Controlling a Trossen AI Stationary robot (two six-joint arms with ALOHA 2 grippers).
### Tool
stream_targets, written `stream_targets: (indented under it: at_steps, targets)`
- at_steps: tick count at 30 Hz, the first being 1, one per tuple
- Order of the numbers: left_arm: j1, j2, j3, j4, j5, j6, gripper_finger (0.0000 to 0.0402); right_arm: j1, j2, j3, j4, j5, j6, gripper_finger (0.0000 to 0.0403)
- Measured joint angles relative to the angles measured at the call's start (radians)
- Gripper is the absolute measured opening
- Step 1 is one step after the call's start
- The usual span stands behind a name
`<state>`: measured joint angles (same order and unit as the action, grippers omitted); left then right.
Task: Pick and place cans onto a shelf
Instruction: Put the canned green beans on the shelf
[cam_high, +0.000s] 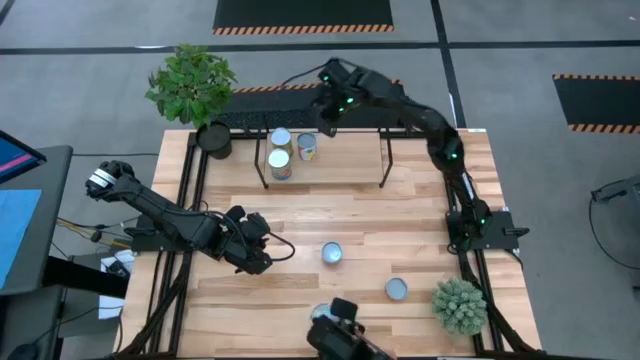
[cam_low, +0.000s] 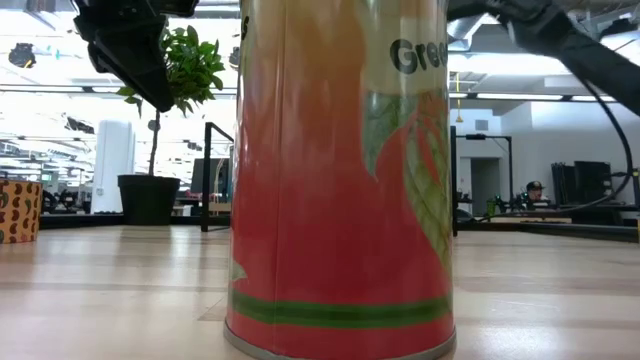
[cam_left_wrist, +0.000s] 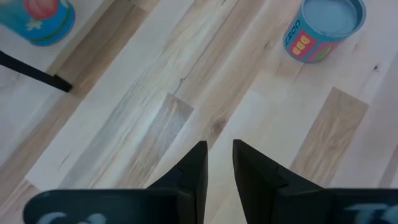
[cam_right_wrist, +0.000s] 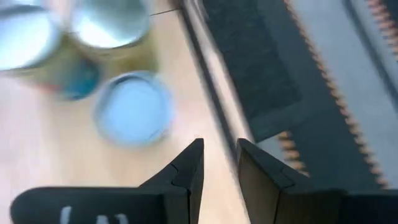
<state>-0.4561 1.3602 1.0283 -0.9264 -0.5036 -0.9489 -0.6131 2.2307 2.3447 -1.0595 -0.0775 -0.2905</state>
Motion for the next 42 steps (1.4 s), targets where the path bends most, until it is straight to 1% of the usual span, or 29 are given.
stream_targets:
  at_steps: [2, 5, 6, 7, 9, 12, 18, 21, 24, 28, 30, 32, 34, 36, 38, 40, 42]
  targets:
    - [0.0, 0.0, 0.0, 0.0, 0.0, 0.003, 0.0064, 0.008, -0.054, 0.0, -0.085, -0.068, 0.044, 0.0118]
    - [0.0, 0.0, 0.0, -0.001, 0.0, 0.003, 0.0064, 0.04, -0.143, 0.0, -0.24, -0.248, 0.104, 0.0118]
    - [0.0, 0.0, 0.0, -0.002, -0.001, 0.003, 0.0064, 0.058, -0.172, 0.0, -0.292, -0.297, 0.105, 0.0118]
    - [0.0, 0.0, 0.0, -0.003, -0.001, 0.006, 0.0064, 0.081, -0.198, 0.0, -0.341, -0.324, 0.106, 0.0118]
    - [0.0, 0.0, 0.0, -0.003, -0.001, 0.02, 0.0064, 0.14, -0.239, 0.0, -0.425, -0.328, 0.104, 0.0118]
    - [0.0, 0.0, 0.0, -0.003, -0.002, 0.043, 0.0064, 0.249, -0.287, -0.001, -0.52, -0.304, 0.102, 0.0118]
    - [0.0, 0.0, 0.0, 0.0, -0.001, 0.089, 0.0064, 0.512, -0.373, -0.045, -0.508, -0.299, 0.111, 0.0118]
    - [0.0, 0.0, 0.0, 0.011, -0.002, 0.132, 0.0064, 0.646, -0.387, -0.086, -0.477, -0.266, 0.178, 0.0118]
    - [0.0, 0.001, 0.0, 0.059, 0.012, 0.211, 0.0064, 0.766, -0.383, -0.098, -0.454, -0.17, 0.28, 0.0118]
    - [0.0, 0.034, 0.001, 0.237, 0.125, 0.422, 0.0064, 0.888, -0.376, -0.097, -0.456, 0.02, 0.452, 0.0118]
    - [0.003, 0.07, 0.002, 0.351, 0.199, 0.507, 0.0064, 0.936, -0.376, -0.097, -0.456, 0.077, 0.554, 0.0118]
    - [0.005, 0.109, 0.002, 0.453, 0.273, 0.551, 0.0064, 0.983, -0.376, -0.097, -0.457, 0.131, 0.645, 0.0118]
    - [0.005, 0.149, 0.002, 0.548, 0.3, 0.539, 0.0064, 1.033, -0.376, -0.097, -0.459, 0.181, 0.704, 0.0118]
    - [0.005, 0.178, 0.003, 0.58, 0.292, 0.482, 0.0064, 1.085, -0.376, -0.097, -0.458, 0.22, 0.737, 0.0118]
    - [0.005, 0.194, 0.02, 0.536, 0.251, 0.401, 0.0064, 1.134, -0.376, -0.098, -0.455, 0.262, 0.756, 0.0118]
    - [0.005, 0.192, 0.032, 0.418, 0.207, 0.307, 0.0064, 1.174, -0.378, -0.121, -0.418, 0.305, 0.757, 0.0118]
    - [-0.001, 0.192, 0.041, 0.315, 0.195, 0.216, 0.0064, 1.204, -0.376, -0.159, -0.366, 0.345, 0.753, 0.0118]
